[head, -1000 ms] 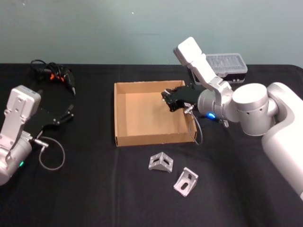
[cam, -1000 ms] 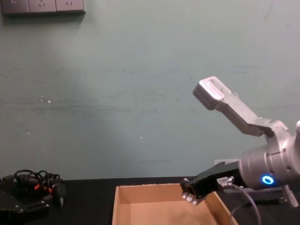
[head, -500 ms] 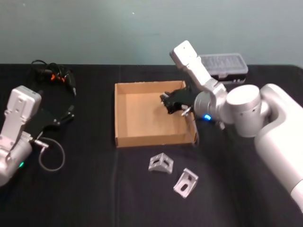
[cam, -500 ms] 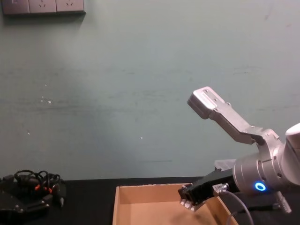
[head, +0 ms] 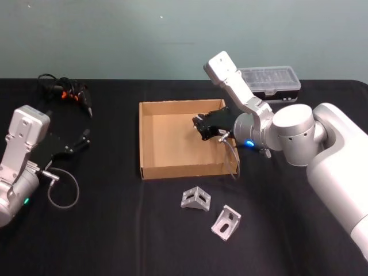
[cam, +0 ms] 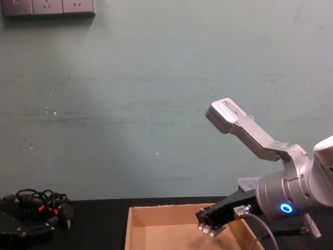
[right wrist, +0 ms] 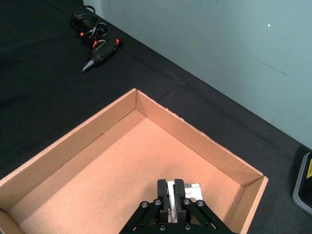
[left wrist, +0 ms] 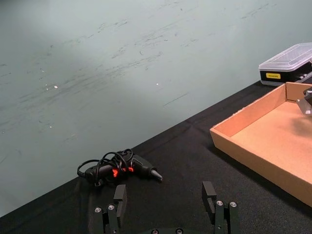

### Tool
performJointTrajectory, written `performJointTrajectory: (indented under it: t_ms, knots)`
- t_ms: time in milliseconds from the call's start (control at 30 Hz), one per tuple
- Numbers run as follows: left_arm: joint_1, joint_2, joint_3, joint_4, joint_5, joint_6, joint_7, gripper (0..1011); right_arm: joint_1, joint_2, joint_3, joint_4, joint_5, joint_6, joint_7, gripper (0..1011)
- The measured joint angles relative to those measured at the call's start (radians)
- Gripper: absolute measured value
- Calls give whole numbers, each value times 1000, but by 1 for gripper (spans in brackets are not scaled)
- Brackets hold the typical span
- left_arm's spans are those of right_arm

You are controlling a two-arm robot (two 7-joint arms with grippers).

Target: Use one hand to pick up the angle iron from the table and place it into the box.

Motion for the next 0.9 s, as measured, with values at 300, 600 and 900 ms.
performJointTrajectory:
  t_ms: [300, 600, 900]
  knots:
    - [0, 0, 0, 0, 0, 0, 0, 1011, -6, -6, 3, -1, -5, 36, 8, 91]
    - [0, 0, 0, 0, 0, 0, 0, 1011, -8, -7, 7, -3, -6, 42, 11, 91]
    - [0, 0, 0, 0, 0, 0, 0, 1011, -8, -6, 6, -3, -6, 42, 11, 186]
